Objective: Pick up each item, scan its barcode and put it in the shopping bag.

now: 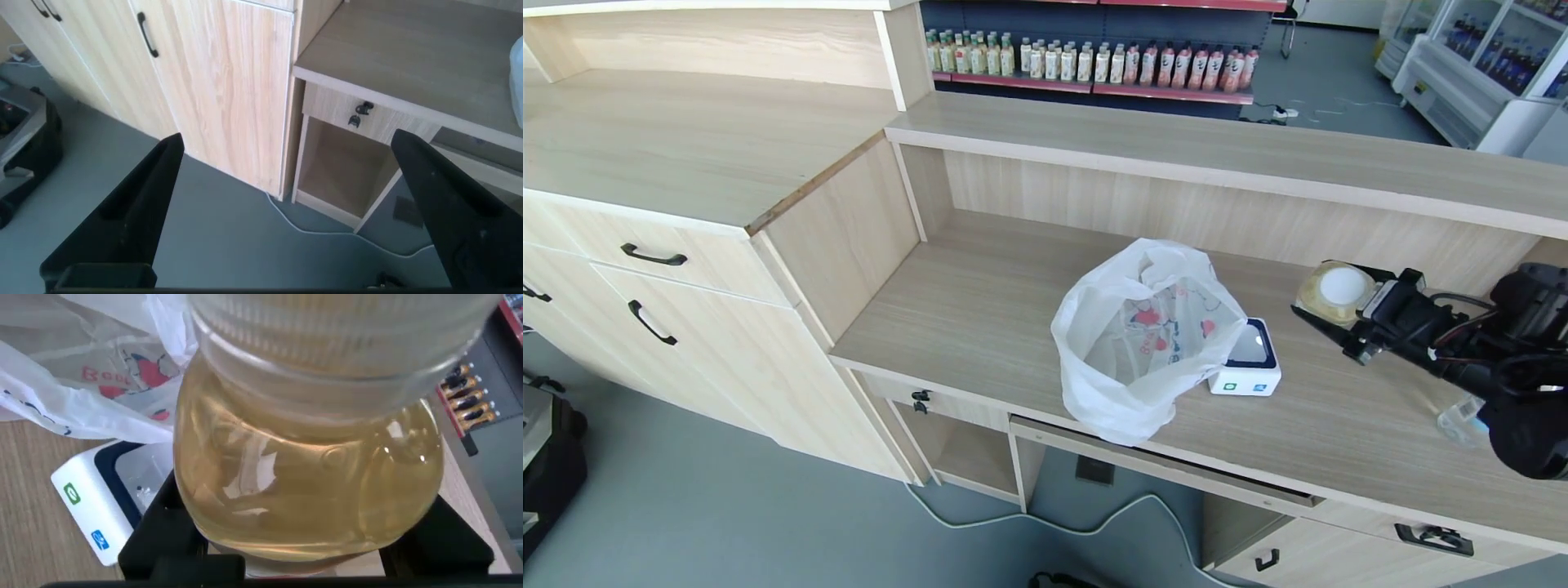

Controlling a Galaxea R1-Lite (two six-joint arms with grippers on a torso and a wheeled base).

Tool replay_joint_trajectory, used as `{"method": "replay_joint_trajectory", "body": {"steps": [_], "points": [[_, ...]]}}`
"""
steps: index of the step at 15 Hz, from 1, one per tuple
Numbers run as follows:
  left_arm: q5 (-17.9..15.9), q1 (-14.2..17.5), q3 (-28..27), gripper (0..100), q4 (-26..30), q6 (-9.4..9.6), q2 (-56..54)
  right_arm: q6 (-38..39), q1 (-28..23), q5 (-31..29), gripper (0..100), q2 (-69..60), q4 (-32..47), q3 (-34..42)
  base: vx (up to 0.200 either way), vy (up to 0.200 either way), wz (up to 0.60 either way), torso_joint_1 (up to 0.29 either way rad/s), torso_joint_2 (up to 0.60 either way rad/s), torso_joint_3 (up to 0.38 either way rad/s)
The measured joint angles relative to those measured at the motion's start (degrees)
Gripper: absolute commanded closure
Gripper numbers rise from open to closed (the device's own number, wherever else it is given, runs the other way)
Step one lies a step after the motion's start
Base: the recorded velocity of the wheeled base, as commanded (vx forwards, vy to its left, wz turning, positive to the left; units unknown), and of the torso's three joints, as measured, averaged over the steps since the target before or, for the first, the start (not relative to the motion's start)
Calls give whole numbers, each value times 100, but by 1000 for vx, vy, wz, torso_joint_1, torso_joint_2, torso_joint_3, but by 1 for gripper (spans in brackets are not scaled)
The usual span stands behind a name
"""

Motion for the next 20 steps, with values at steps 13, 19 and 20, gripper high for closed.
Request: {"method": "replay_joint_trajectory", "body": {"steps": [13,19,20], "points": [[2,0,0,0,2,2,0,39,302,35,100,777,-936,-154,0,0,0,0,0,0],[2,0,0,0,2,2,0,195,369,33,100,1089,-1182,-232,0,0,0,0,0,0],[2,0,0,0,0,2,0,197,369,33,100,1117,-1180,-241,0,0,0,0,0,0]]}}
